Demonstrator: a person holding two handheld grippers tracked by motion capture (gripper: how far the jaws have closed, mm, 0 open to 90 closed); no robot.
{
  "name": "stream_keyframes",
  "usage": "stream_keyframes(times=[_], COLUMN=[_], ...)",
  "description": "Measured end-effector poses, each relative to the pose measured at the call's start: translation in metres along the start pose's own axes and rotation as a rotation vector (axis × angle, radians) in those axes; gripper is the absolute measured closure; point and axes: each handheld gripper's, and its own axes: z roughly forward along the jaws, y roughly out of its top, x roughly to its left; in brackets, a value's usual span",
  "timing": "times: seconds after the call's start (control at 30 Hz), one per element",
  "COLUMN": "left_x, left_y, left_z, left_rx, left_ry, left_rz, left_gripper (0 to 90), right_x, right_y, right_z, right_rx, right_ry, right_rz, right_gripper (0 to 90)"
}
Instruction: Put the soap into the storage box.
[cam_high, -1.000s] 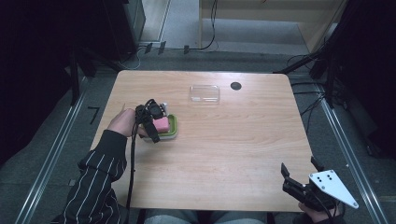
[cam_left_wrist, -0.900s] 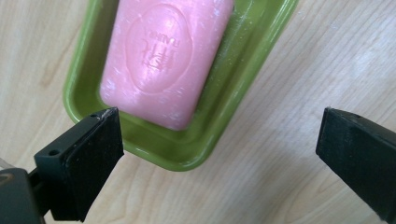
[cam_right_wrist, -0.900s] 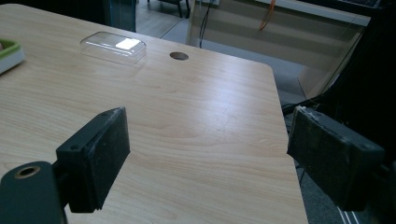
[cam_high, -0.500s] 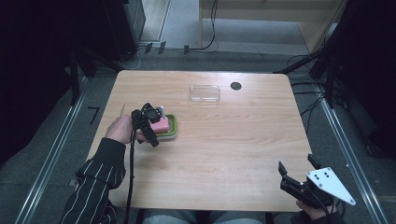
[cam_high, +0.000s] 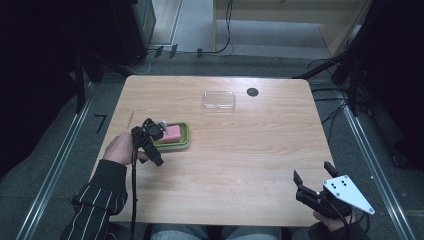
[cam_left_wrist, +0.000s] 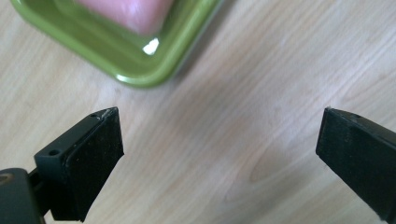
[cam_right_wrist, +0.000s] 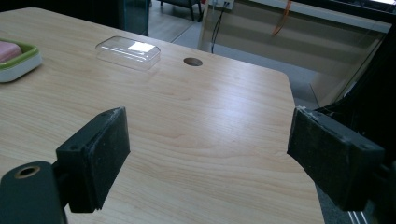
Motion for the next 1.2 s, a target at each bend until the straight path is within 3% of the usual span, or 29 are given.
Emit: stream_keyframes(times=[0.57, 1.0, 1.2], left_x=[-0.009, -0.021, -0.019], left_y=[-0.048, -0.075, -0.085], left_z=[0.015, 0.027, 0.031], left_rx=[0.042, 0.05, 0.054], left_ry=[-0.029, -0.069, -0.093], left_rz=[-0.092, -0.145, -0.169], left_gripper=[1.3, 1.3, 1.3], right_x=[0.007, 0.011, 0.013], right_y=[0.006, 0.009, 0.01], right_z=[0.012, 0.019, 0.021], right_rx=[-0.011, -0.016, -0.014], right_ry=[0.046, 0.07, 0.08], right_rz=[-0.017, -0.026, -0.028], right_gripper=[13.7, 13.8, 13.7])
